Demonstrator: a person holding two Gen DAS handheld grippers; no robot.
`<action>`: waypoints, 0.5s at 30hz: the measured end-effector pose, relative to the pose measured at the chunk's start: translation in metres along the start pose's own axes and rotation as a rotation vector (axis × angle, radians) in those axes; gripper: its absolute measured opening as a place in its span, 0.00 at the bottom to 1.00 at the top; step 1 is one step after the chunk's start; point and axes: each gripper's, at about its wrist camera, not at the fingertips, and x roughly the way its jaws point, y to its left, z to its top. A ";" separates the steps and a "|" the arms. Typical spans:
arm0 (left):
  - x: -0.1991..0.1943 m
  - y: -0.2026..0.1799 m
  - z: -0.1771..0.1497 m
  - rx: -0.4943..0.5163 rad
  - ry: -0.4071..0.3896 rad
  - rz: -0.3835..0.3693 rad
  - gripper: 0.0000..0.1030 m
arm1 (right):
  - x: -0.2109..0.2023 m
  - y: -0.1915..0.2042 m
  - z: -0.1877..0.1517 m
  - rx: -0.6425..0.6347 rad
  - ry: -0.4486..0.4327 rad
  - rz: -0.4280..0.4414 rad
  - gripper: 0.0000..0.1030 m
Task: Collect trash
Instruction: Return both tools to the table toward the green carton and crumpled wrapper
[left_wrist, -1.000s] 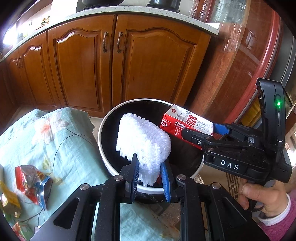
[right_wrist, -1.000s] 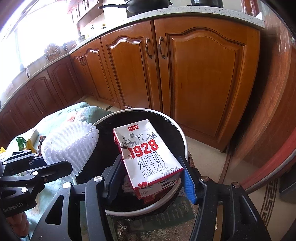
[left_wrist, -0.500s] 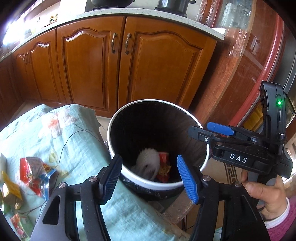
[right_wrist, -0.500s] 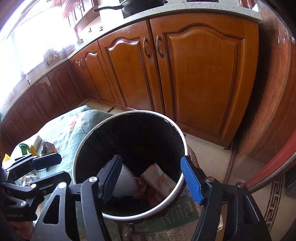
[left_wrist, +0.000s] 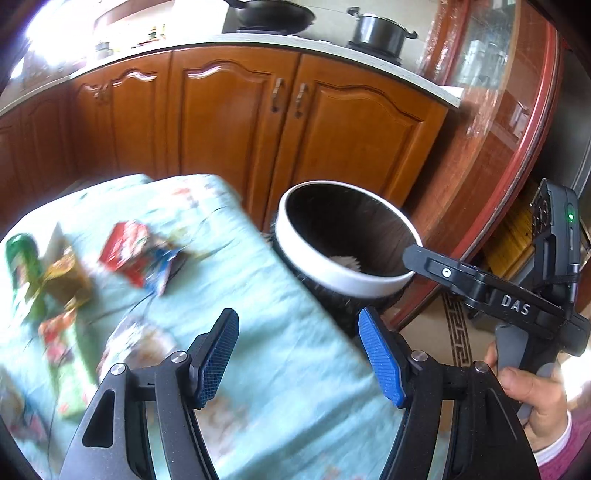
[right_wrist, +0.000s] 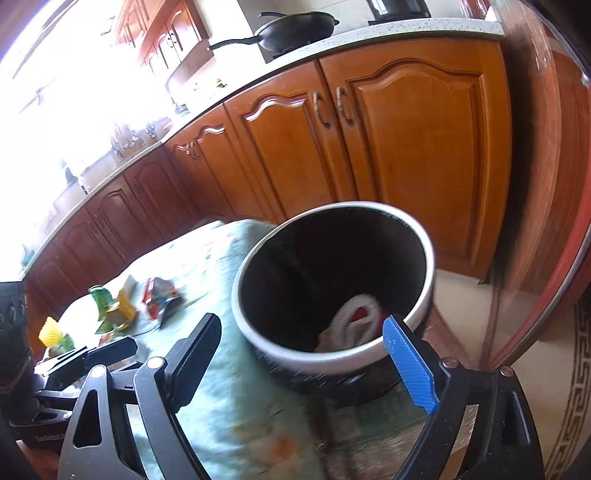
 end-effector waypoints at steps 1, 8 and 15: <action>-0.006 0.004 -0.005 -0.008 -0.001 0.005 0.65 | -0.001 0.006 -0.004 0.001 0.005 0.012 0.88; -0.044 0.030 -0.034 -0.058 -0.009 0.059 0.65 | 0.003 0.039 -0.030 -0.008 0.043 0.068 0.89; -0.081 0.059 -0.053 -0.125 -0.019 0.101 0.65 | 0.007 0.073 -0.050 -0.036 0.075 0.114 0.89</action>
